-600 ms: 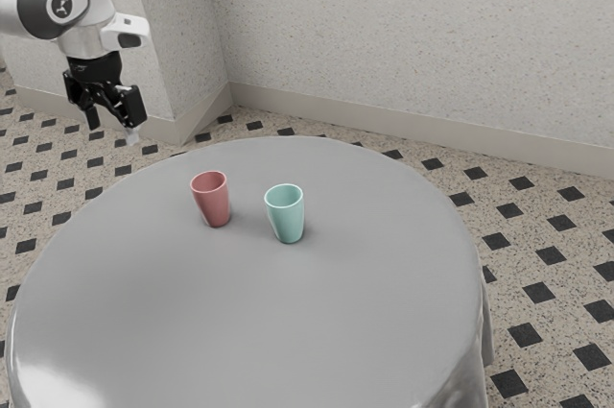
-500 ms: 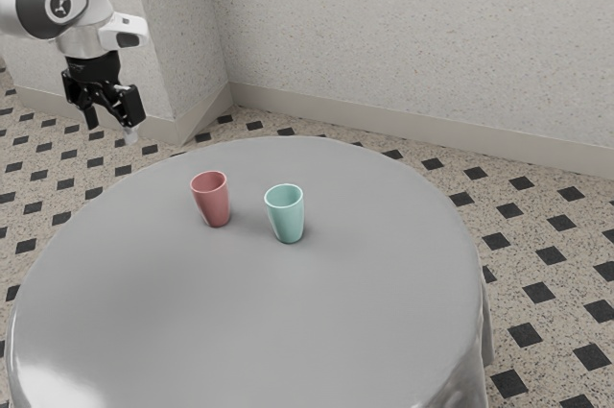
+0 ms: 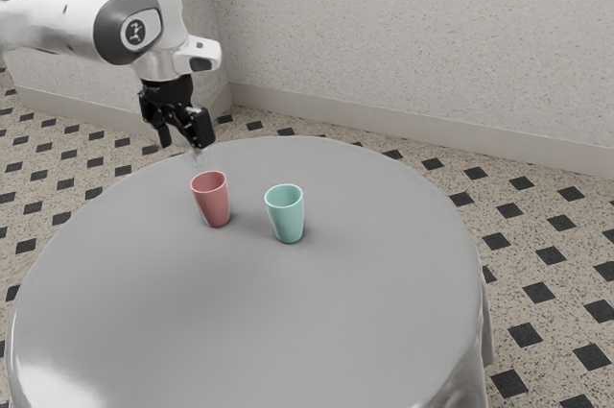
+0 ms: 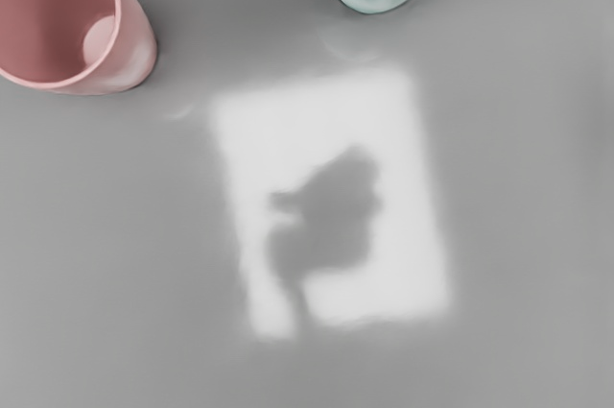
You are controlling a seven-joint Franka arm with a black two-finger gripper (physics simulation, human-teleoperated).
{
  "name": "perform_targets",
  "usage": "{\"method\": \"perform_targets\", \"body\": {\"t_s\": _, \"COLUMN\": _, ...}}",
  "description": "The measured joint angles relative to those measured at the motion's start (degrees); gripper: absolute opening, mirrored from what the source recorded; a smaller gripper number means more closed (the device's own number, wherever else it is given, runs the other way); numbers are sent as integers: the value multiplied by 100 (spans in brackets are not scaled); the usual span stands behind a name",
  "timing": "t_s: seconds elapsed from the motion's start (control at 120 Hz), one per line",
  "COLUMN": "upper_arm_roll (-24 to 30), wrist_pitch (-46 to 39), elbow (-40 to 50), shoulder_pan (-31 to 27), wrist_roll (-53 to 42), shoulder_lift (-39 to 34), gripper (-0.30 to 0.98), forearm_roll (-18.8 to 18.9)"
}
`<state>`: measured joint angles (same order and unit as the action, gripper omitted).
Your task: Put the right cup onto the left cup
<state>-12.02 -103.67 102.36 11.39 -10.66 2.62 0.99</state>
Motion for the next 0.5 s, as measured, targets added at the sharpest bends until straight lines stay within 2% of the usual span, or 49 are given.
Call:
{"method": "perform_targets", "body": {"t_s": 0.167, "upper_arm_roll": 133, "wrist_pitch": -364, "elbow": -30, "shoulder_pan": 36, "wrist_roll": 80, "shoulder_lift": 440, "gripper": 69, "forearm_roll": -227}}
{"method": "perform_targets", "body": {"t_s": 0.5, "upper_arm_roll": 283, "wrist_pitch": -934, "elbow": -201, "shoulder_pan": 131, "wrist_roll": 192, "shoulder_lift": 1218, "gripper": 69, "forearm_roll": -293}}
